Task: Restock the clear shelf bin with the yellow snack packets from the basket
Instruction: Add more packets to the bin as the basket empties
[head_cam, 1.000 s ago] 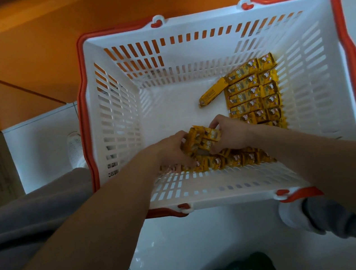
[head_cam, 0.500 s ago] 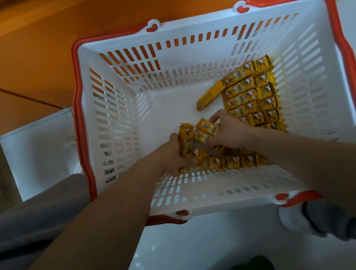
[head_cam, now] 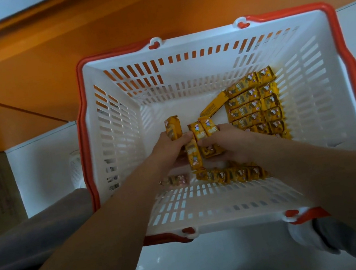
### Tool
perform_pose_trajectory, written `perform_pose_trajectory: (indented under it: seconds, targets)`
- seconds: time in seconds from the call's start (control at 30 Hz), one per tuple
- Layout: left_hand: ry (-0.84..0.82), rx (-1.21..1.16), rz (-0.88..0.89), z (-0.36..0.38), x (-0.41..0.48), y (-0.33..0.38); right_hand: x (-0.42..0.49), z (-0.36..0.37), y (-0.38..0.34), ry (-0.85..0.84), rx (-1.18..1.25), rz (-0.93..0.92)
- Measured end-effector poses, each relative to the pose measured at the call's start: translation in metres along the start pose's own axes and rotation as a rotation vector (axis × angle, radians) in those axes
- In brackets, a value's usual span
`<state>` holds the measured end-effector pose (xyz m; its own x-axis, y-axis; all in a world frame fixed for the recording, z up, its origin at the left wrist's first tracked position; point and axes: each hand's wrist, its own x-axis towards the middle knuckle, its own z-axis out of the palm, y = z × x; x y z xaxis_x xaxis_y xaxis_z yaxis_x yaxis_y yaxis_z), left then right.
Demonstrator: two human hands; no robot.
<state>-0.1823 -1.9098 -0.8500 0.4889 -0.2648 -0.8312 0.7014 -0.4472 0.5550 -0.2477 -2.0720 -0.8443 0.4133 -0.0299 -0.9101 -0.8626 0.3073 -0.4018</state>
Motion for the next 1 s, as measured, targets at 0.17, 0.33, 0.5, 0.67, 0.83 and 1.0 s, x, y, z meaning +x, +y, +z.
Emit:
perform_pose_trajectory:
  seconds: [0.17, 0.33, 0.5, 0.67, 0.83, 1.0]
  targets:
    - [0.111, -0.160, 0.036, -0.001, -0.010, 0.023, -0.016, 0.001, -0.019, -0.072, 0.044, -0.023]
    - [0.181, -0.193, 0.155, 0.003, -0.044, 0.069, -0.055, 0.003, -0.052, -0.163, 0.061, -0.191]
    - [0.123, -0.161, 0.225, 0.002, -0.104, 0.126, -0.120, 0.006, -0.092, -0.115, -0.011, -0.397]
    - [-0.007, -0.016, 0.385, -0.010, -0.185, 0.183, -0.202, -0.001, -0.137, -0.043, -0.001, -0.554]
    - [-0.077, 0.018, 0.591, -0.007, -0.263, 0.226, -0.296, -0.002, -0.167, -0.126, -0.058, -0.710]
    - [-0.100, -0.012, 0.731, -0.002, -0.309, 0.243, -0.350, 0.004, -0.174, -0.223, 0.064, -0.862]
